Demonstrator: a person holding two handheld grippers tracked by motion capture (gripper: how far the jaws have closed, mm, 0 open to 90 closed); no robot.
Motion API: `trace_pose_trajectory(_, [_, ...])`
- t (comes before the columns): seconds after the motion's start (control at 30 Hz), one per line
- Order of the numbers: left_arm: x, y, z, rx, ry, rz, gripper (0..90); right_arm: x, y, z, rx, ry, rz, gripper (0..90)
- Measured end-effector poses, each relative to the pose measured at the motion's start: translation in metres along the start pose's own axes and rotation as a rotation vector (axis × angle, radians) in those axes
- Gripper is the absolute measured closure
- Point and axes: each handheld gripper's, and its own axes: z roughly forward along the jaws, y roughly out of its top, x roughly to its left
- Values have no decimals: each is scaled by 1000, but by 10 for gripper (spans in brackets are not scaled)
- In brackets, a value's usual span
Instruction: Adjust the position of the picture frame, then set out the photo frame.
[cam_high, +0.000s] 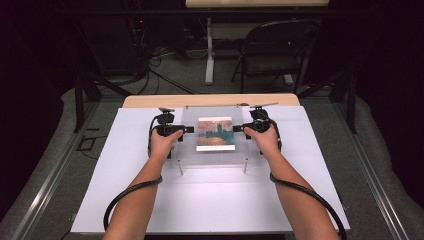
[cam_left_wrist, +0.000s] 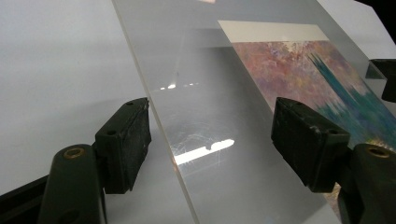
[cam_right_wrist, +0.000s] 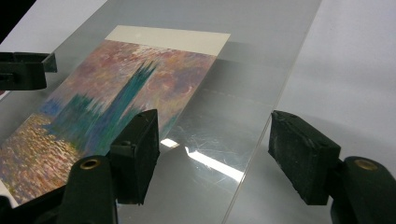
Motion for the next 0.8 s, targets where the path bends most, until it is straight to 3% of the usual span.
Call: trace_pose_trajectory(0.8, [1,0,3,5,-26,-31,279,-3,-1,5,5,43,63,309])
